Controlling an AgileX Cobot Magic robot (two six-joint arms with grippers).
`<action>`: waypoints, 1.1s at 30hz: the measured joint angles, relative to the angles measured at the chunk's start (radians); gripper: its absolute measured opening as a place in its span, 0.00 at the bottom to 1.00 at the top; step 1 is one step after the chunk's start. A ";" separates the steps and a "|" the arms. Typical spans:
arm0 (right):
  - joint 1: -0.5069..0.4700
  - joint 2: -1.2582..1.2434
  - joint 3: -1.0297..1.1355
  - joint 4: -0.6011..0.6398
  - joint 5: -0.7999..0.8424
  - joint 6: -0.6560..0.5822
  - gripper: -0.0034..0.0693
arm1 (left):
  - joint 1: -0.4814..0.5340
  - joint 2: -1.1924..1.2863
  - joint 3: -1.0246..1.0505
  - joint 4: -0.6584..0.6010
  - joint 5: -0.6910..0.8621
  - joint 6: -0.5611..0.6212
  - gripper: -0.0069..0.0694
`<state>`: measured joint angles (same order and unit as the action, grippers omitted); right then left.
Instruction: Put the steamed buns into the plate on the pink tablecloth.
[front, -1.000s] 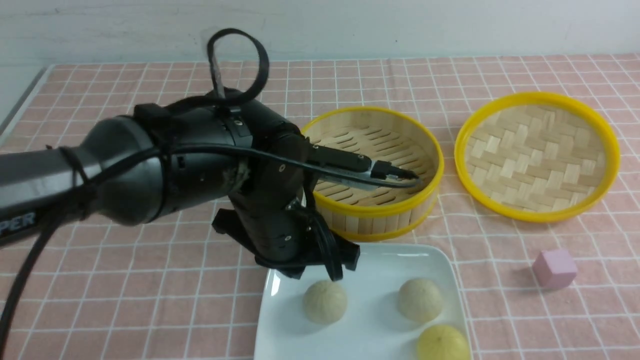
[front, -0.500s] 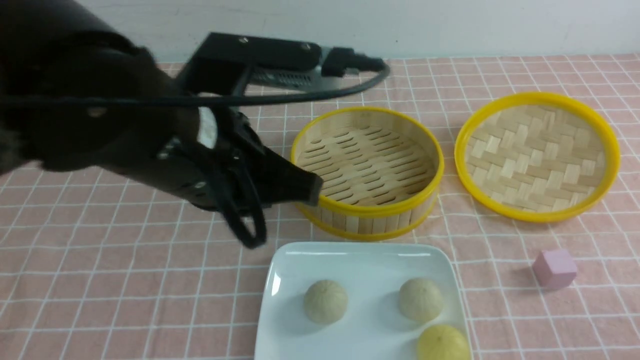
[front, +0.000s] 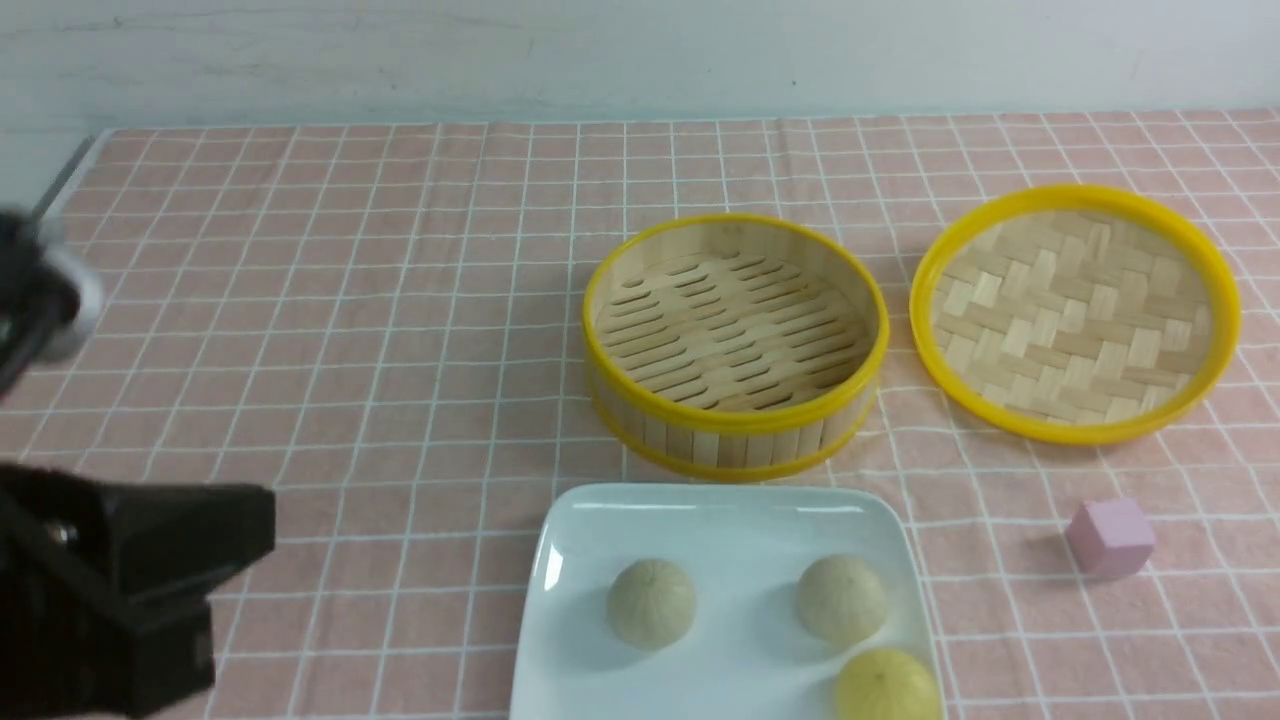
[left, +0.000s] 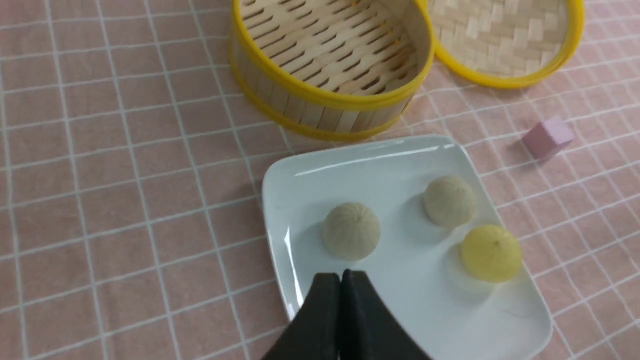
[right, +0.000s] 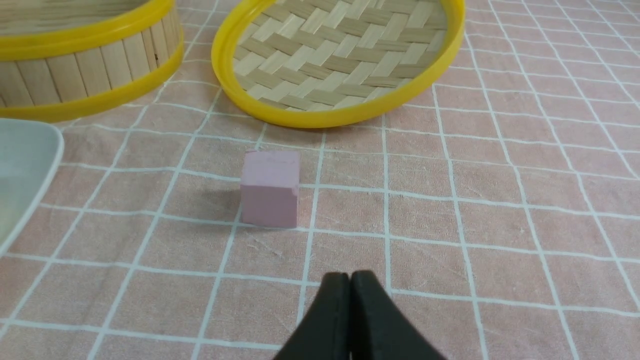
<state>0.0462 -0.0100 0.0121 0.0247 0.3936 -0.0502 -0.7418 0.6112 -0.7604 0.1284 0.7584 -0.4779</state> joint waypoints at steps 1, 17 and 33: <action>0.000 0.000 0.000 -0.001 0.000 0.000 0.07 | 0.000 -0.053 0.083 -0.007 -0.097 -0.008 0.11; 0.000 0.000 0.000 -0.001 0.000 0.000 0.09 | 0.000 -0.144 0.370 -0.059 -0.426 -0.086 0.12; 0.000 0.000 0.000 -0.003 0.000 0.000 0.10 | 0.046 -0.196 0.443 0.072 -0.341 0.012 0.15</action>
<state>0.0462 -0.0100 0.0121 0.0218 0.3939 -0.0502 -0.6962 0.4154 -0.3175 0.2002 0.4177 -0.4656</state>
